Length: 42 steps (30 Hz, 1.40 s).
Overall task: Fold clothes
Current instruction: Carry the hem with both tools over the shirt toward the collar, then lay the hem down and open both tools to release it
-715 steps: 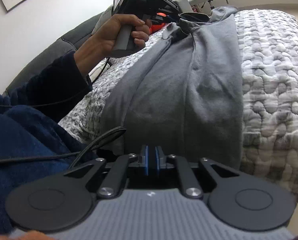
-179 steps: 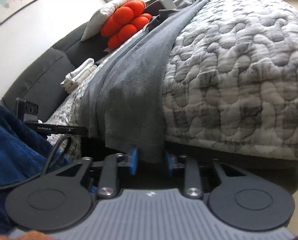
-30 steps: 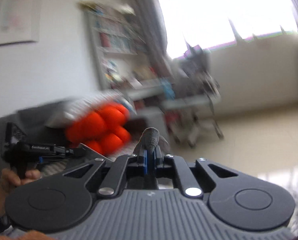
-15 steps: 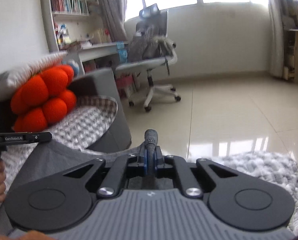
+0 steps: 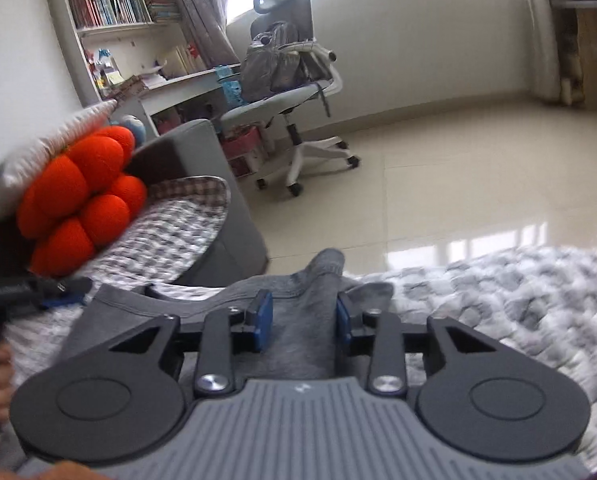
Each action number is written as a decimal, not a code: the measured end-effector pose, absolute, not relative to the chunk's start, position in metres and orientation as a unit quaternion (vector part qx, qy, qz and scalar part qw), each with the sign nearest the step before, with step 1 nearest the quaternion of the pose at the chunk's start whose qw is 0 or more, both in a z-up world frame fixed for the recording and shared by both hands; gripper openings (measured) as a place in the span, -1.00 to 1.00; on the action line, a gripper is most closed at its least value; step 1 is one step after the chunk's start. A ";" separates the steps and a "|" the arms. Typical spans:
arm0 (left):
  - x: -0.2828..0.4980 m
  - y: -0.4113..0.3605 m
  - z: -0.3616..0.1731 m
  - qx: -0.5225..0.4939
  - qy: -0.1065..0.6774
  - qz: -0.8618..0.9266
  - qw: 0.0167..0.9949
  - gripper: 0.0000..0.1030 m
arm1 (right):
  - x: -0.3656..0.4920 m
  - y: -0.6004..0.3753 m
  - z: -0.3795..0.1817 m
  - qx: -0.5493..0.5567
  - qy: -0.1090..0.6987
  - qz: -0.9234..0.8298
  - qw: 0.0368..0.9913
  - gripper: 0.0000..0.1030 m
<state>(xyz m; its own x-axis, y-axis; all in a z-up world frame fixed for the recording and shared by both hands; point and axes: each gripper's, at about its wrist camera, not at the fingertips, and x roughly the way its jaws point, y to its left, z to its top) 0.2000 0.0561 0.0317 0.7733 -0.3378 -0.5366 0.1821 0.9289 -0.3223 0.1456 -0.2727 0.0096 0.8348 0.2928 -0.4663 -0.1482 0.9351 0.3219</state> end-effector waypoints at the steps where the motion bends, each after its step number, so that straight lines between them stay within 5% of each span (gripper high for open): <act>1: 0.200 0.053 0.030 -0.123 0.311 -0.147 0.931 0.04 | 0.145 -0.270 0.011 0.133 0.263 0.121 0.948 -0.27; 4: 0.197 0.041 0.026 -0.102 0.303 -0.160 0.934 0.14 | 0.142 -0.259 0.012 0.096 0.259 0.127 0.953 -0.33; 5: 0.197 0.036 0.024 -0.088 0.299 -0.163 0.936 0.05 | 0.142 -0.257 0.013 0.089 0.260 0.128 0.953 -0.54; 6: 0.197 0.031 0.023 -0.074 0.295 -0.166 0.938 -0.26 | 0.142 -0.255 0.013 0.082 0.260 0.125 0.954 -0.80; 11: 0.201 0.029 0.018 -0.064 0.304 -0.173 0.935 -0.77 | 0.144 -0.260 0.012 0.090 0.263 0.118 0.953 -0.84; 17: 0.196 0.039 0.023 -0.095 0.283 -0.172 0.939 -0.87 | 0.143 -0.258 0.017 0.085 0.242 0.123 0.959 -0.87; 21: 0.189 0.051 0.040 -0.123 0.221 -0.187 0.949 -0.88 | 0.137 -0.258 0.030 0.088 0.198 0.127 0.968 -0.90; 26: 0.229 0.037 0.010 -0.093 0.317 -0.153 0.932 -0.86 | 0.162 -0.263 0.013 0.112 0.249 0.086 0.958 -0.89; 31: 0.224 0.030 0.012 -0.068 0.297 -0.143 0.942 -0.83 | 0.164 -0.268 0.008 0.125 0.255 0.082 0.955 -0.80; 35: 0.220 0.040 0.016 -0.089 0.288 -0.122 0.946 -0.60 | 0.160 -0.276 0.007 0.144 0.254 0.075 0.954 -0.62; 36: 0.220 0.044 0.019 -0.090 0.286 -0.109 0.948 -0.24 | 0.155 -0.277 0.010 0.140 0.243 0.063 0.958 -0.54; 38: 0.217 0.055 0.027 -0.096 0.279 -0.085 0.952 -0.01 | 0.144 -0.280 0.017 0.130 0.223 0.042 0.965 -0.45; 42: 0.185 0.082 0.051 -0.146 0.263 -0.095 0.949 -0.01 | 0.114 -0.292 0.025 0.141 0.210 0.051 0.966 -0.37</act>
